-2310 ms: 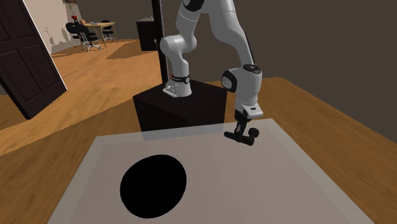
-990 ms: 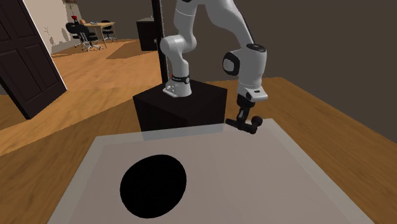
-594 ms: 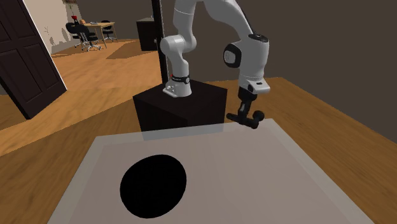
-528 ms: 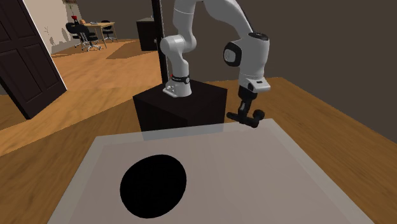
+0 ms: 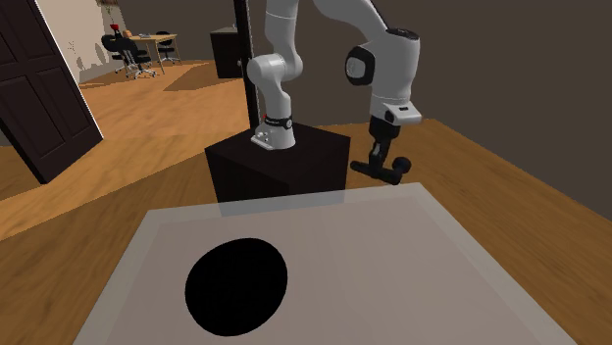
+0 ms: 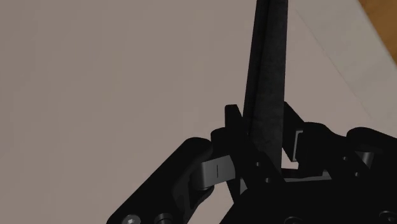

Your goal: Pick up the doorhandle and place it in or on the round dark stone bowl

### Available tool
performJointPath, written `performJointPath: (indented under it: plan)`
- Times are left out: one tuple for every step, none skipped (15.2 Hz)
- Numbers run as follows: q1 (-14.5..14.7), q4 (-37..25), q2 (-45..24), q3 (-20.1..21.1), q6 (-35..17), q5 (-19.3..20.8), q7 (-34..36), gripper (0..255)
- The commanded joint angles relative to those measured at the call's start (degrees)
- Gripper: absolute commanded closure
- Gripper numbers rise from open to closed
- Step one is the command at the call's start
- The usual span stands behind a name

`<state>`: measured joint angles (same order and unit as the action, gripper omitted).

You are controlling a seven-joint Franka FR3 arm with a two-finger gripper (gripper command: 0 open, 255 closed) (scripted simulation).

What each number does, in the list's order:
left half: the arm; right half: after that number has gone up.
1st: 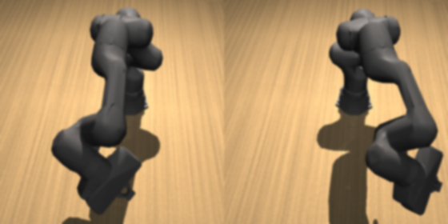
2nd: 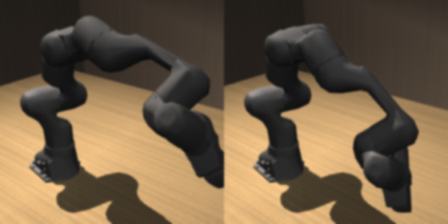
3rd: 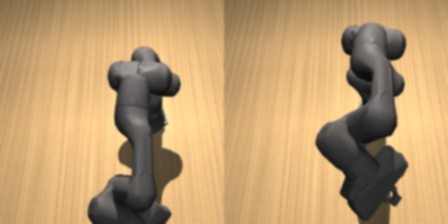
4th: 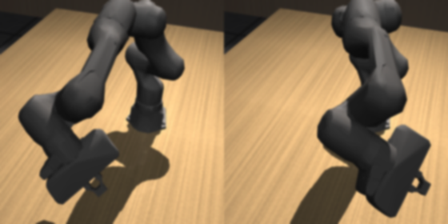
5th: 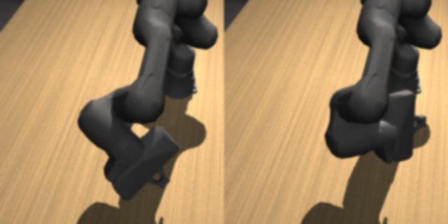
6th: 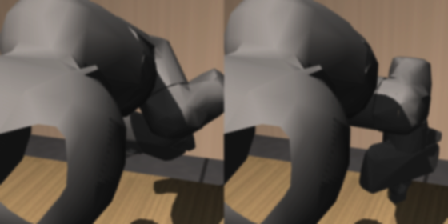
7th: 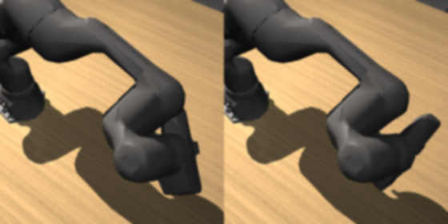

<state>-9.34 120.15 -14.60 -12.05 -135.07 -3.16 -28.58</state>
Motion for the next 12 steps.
performJointPath:
  plan:
    - [0.07,-0.35,1.1,-0.14,1.44,0.35,0.18,255]
    - [0.11,-0.56,1.58,-0.19,2.11,0.5,0.27,255]
    - [0.11,-0.59,1.67,-0.2,2.24,0.53,0.29,255]
    - [-0.77,-0.97,1.38,-0.64,2.34,0.29,-1.16,255]
    - [-1.65,-1.41,1.04,-1.07,2.46,0.04,-2.61,255]
    - [-2.54,-1.91,0.65,-1.5,2.6,-0.22,-4.07,255]
    - [-3.44,-2.48,0.22,-1.91,2.76,-0.5,-5.52,255]
    - [-4.34,-3.12,-0.25,-2.31,2.95,-0.8,-6.96,255]
    - [-5.26,-3.82,-0.78,-2.68,3.16,-1.1,-8.4,255]
    - [-6.19,-4.59,-1.35,-3.04,3.41,-1.43,-9.84,255]
    - [-7.13,-5.43,-1.96,-3.38,3.67,-1.76,-11.26,255]
    - [-8.08,-6.34,-2.62,-3.7,3.97,-2.1,-12.67,255]
